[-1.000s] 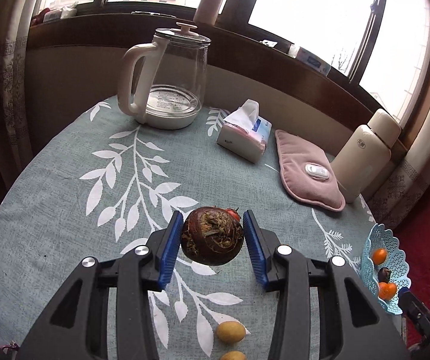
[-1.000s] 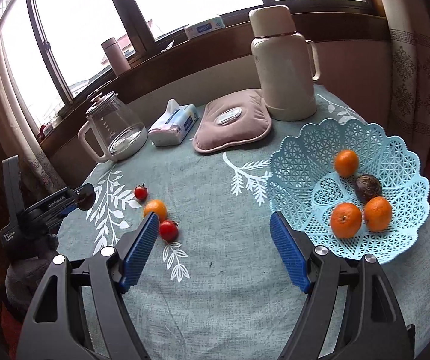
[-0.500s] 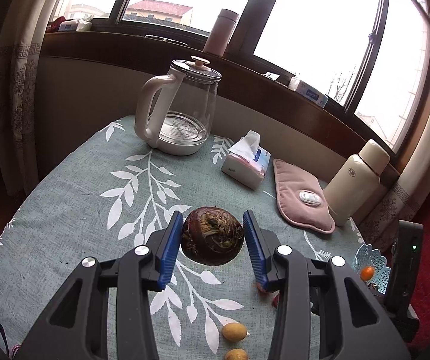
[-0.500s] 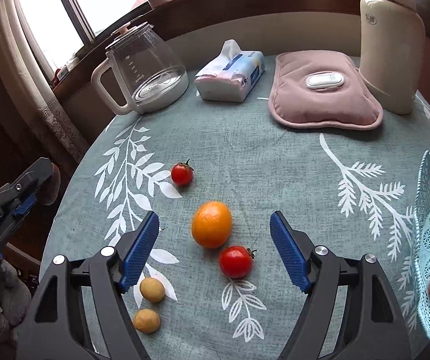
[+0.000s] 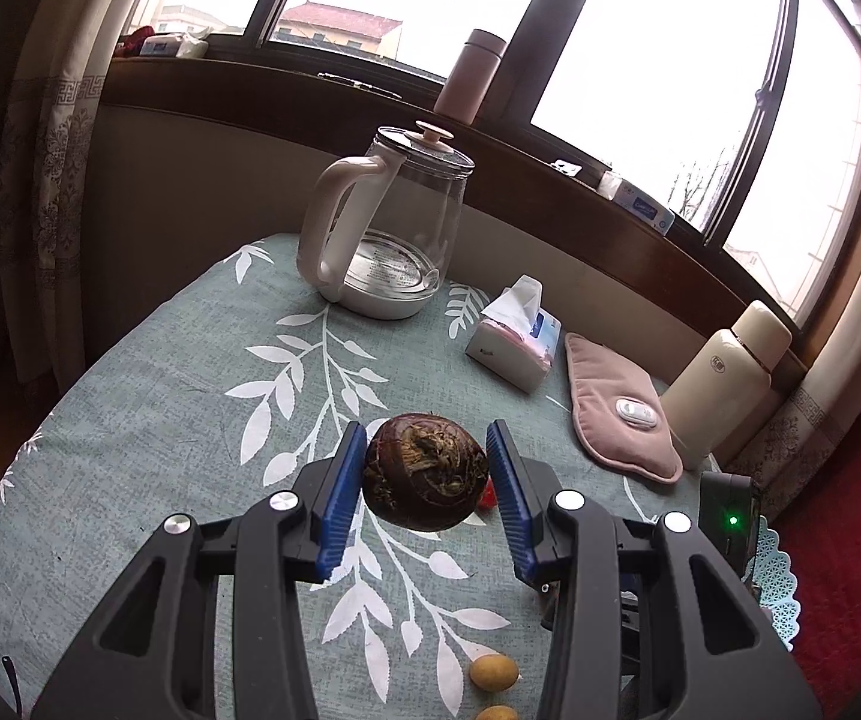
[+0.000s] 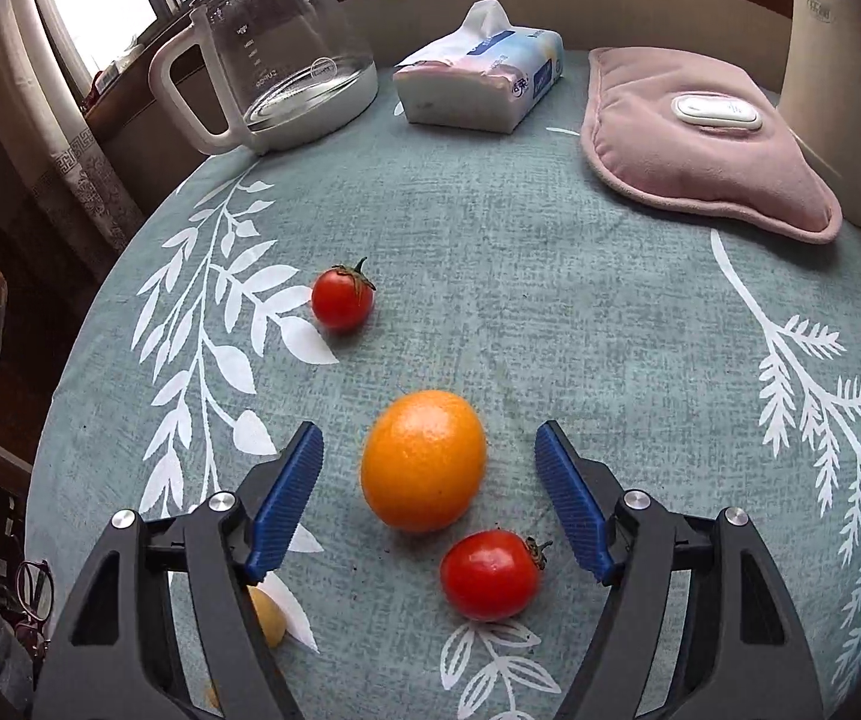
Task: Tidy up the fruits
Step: 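Lift the dark brown fruit with the left gripper while the right grasps a large orange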
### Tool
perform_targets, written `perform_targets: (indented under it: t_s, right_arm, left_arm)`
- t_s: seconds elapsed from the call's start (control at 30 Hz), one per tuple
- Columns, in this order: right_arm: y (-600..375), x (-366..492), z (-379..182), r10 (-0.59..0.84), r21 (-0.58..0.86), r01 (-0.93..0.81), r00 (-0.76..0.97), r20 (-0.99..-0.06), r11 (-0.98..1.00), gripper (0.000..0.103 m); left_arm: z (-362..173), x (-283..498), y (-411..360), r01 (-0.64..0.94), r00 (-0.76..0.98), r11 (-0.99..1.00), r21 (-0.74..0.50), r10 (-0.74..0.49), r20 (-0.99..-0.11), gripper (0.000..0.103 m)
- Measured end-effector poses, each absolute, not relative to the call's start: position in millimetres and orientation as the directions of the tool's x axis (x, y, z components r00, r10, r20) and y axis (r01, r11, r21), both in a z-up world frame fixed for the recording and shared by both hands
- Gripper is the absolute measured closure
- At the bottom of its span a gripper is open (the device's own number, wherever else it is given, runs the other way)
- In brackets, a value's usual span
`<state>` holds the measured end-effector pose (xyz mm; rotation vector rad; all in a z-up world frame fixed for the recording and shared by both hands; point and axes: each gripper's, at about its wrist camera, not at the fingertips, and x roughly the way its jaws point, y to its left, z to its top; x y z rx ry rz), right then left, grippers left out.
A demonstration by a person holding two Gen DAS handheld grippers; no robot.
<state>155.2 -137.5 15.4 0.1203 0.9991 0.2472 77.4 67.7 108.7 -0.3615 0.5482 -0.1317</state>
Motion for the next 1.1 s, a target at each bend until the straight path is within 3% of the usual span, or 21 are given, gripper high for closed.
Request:
perform_targets:
  t_s: [0.1, 0.13, 0.37, 0.83, 1.1]
  right_arm:
    - [-134.7, 155.9, 15.7, 0.240, 0.186, -0.154, 0.518, -0.821, 0.970, 0.062]
    - [-134.7, 155.7, 16.3, 0.241, 0.187, -0.154, 0.518, -0.821, 0.970, 0.064]
    - [-144.1, 152.5, 31.1, 0.228, 0.202, -0.109, 0.561, -0.796, 0.973, 0.064]
    - [-207.6, 125.7, 118.3, 0.198, 0.256, -0.032, 0.725, -0.659, 0.966, 0.064]
    - [-255.6, 96.2, 130.3, 0.142, 0.247, 0.029, 0.751, -0.645, 0.969, 0.064]
  left_arm:
    - [106.9, 77.5, 70.1, 0.022, 0.848, 0.928, -0.372, -0.215, -0.485, 0.061]
    - [106.4, 77.6, 71.1, 0.019, 0.848, 0.928, -0.373, -0.213, -0.486, 0.061]
    - [105.1, 77.4, 76.4, 0.010, 0.850, 0.924, -0.383, -0.210, -0.483, 0.061]
    - [121.3, 65.5, 64.0, 0.063, 0.862, 0.924, -0.377, -0.241, -0.446, 0.061]
    - [130.1, 59.8, 40.9, 0.127, 0.850, 0.921, -0.367, -0.292, -0.438, 0.061]
